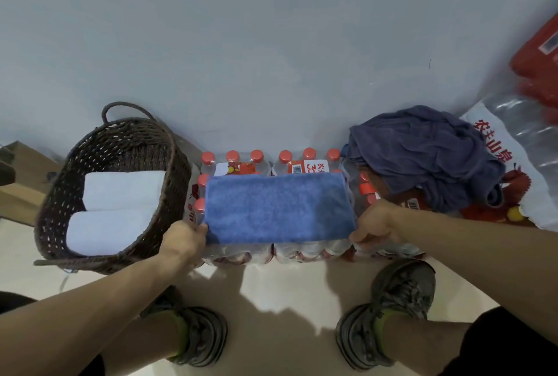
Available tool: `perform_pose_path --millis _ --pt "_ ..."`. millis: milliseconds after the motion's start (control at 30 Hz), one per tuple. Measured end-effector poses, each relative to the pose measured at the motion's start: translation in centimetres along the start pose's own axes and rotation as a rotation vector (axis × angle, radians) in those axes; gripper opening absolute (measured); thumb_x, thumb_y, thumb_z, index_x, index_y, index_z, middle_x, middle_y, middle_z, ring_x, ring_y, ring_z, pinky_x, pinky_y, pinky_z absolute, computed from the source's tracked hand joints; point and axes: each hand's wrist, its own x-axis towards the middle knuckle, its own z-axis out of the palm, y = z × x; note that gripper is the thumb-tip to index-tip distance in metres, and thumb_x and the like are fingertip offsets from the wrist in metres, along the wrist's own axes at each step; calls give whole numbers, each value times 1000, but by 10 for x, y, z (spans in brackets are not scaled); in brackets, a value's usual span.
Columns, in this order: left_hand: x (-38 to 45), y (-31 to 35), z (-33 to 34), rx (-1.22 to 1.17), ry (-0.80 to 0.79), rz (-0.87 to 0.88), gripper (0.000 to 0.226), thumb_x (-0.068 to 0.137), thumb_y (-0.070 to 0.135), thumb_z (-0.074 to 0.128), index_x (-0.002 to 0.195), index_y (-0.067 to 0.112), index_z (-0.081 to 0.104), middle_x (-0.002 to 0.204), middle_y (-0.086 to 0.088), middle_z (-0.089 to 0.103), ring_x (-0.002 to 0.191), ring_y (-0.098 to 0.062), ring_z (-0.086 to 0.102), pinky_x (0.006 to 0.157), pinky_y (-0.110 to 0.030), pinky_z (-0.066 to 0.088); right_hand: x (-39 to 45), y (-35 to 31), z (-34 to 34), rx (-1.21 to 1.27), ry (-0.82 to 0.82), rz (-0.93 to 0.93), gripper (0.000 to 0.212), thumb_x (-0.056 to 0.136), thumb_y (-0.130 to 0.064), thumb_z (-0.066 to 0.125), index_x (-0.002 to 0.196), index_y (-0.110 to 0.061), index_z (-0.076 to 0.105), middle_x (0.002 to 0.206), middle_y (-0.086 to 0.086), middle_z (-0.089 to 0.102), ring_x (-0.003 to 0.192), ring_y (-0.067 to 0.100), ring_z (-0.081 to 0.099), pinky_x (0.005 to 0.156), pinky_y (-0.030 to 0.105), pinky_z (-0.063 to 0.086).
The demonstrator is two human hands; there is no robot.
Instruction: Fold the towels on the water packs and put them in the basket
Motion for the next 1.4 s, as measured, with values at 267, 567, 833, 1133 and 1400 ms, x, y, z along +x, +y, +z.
perform_pose_path --millis 267,567,833,1133,1400 --pt "0 43 -7 907 395 668 44 93 41 43 125 11 39 111 -8 57 98 -25 59 78 -36 46 1 -18 0 -52 111 -84 41 82 -33 79 109 -9 59 107 12 66 95 29 66 86 42 57" --pt "27 31 51 693 134 702 73 98 54 8 155 11 -7 163 -11 -13 150 -24 -16 122 -40 -9 1 -28 18 -486 269 -281 30 102 -25 47 126 -9 55 127 13 60 116 28 58 93 27 45" --pt "28 34 57 745 260 703 77 92 54 0 156 12 -4 164 -9 -9 150 -23 -16 119 -46 -17 6 -26 16 -499 306 -247 29 98 -24 54 120 -6 58 120 14 62 110 29 60 82 29 45" --pt "10 59 93 616 185 886 69 95 50 0 157 19 -1 164 2 -3 150 -17 -13 122 -45 -8 4 -35 -1 -142 253 -223 15 76 -16 69 89 -10 67 90 8 69 80 23 66 64 30 53" --pt "-3 73 120 651 163 917 64 98 48 3 154 23 -15 163 0 -14 150 -20 -17 121 -48 -11 -5 -28 -25 -196 368 -69 29 78 -17 68 102 -1 62 99 17 68 80 30 65 56 28 50"
